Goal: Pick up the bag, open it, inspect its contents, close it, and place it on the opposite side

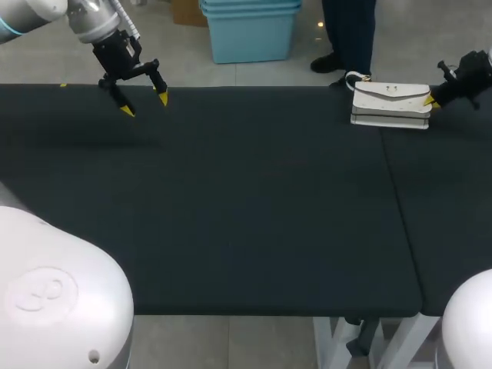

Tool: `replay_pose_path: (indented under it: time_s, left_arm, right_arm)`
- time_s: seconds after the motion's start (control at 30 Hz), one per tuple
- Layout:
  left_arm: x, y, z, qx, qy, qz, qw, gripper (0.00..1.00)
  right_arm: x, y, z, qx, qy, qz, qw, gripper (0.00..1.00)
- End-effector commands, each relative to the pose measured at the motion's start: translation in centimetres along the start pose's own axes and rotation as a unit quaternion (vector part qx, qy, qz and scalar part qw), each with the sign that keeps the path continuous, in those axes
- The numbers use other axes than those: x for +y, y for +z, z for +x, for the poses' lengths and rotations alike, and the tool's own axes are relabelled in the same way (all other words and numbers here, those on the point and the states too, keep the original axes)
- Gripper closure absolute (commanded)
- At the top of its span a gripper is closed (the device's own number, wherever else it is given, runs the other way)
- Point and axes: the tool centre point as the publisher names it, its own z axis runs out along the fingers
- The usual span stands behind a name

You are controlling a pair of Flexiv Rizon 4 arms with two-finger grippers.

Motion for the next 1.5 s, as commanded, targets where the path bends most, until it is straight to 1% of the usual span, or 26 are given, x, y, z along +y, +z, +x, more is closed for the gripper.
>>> replay_pose_path:
  time_s: [0.03, 0.07, 0.13, 0.17, 0.2, 0.23, 0.47, 0.77, 0.8, 0.83, 0.87, 0.9, 0.93, 1.03, 1.1, 1.17, 1.27, 1.5]
  left_arm:
    - [0.5, -0.4, -0.2, -0.002, -0.003, 0.007, 1.000, 0.00]
    - [0.6, -0.4, -0.2, -0.002, -0.003, 0.007, 1.000, 0.00]
    - [0.6, -0.4, -0.3, -0.003, -0.004, 0.007, 1.000, 0.00]
    - [0.6, -0.4, -0.3, -0.004, -0.004, 0.007, 1.000, 0.00]
    - [0.6, -0.5, -0.3, -0.005, -0.005, 0.007, 1.000, 0.00]
    - [0.6, -0.5, -0.3, -0.006, -0.005, 0.007, 1.000, 0.00]
    - [0.6, -0.7, -0.4, -0.011, -0.012, 0.008, 1.000, 0.00]
    - [0.7, -0.6, -0.2, -0.016, -0.014, 0.007, 1.000, 0.00]
    - [0.8, -0.6, -0.2, -0.017, -0.014, 0.008, 1.000, 0.00]
    - [0.8, -0.7, -0.2, -0.017, -0.014, 0.008, 1.000, 0.00]
    - [0.8, -0.7, -0.2, -0.017, -0.014, 0.008, 1.000, 0.00]
    - [0.8, -0.7, -0.2, -0.017, -0.014, 0.008, 1.000, 0.00]
    - [0.8, -0.7, -0.1, -0.018, -0.014, 0.009, 1.000, 0.00]
    - [1.0, -0.7, -0.1, -0.018, -0.014, 0.009, 1.000, 0.00]
    - [1.1, -0.9, -0.1, -0.018, -0.013, 0.011, 1.000, 0.00]
    - [1.1, -1.0, -0.1, -0.020, -0.011, 0.013, 1.000, 0.00]
    - [1.2, -1.3, -0.1, -0.027, -0.009, 0.017, 0.999, 0.00]
    - [1.5, -2.1, -0.2, -0.045, -0.013, 0.031, 0.998, 0.00]
  right_arm:
    - [1.8, -1.5, -0.9, -0.006, -0.007, 0.014, 1.000, 1.00]
    - [2.1, -1.7, -1.0, -0.002, -0.009, 0.016, 1.000, 1.00]
    - [2.6, -1.7, -1.3, -0.013, -0.018, 0.020, 1.000, 1.00]
    - [2.9, -1.8, -1.5, -0.005, -0.019, 0.029, 0.999, 1.00]
    - [3.1, -1.7, -1.6, -0.006, -0.026, 0.040, 0.999, 1.00]
    - [3.2, -1.6, -1.8, -0.013, -0.031, 0.041, 0.999, 1.00]
    - [3.8, -1.1, -2.7, 0.012, -0.032, 0.088, 0.996, 1.00]
    - [4.8, -1.1, -2.8, 0.004, -0.047, 0.103, 0.994, 1.00]
    - [4.9, -1.1, -2.8, 0.002, -0.050, 0.105, 0.993, 0.94]
    - [5.0, -1.1, -2.8, 0.000, -0.054, 0.107, 0.993, 0.73]
    - [5.0, -1.1, -2.8, 0.000, -0.056, 0.110, 0.992, 0.55]
    - [5.0, -1.1, -2.8, -0.001, -0.055, 0.110, 0.992, 0.20]
    - [5.0, -1.2, -2.8, -0.003, -0.053, 0.109, 0.993, 0.00]
    - [4.9, -1.7, -3.2, -0.010, -0.045, 0.098, 0.994, 0.00]
    - [4.5, -2.5, -3.3, -0.021, -0.038, 0.082, 0.996, 0.00]
    - [4.2, -3.4, -3.2, -0.045, -0.031, 0.058, 0.997, 0.00]
    - [3.4, -5.0, -2.6, -0.079, -0.039, 0.024, 0.996, 0.00]
    - [0.9, -8.3, -0.5, -0.123, -0.067, -0.028, 0.990, 0.00]
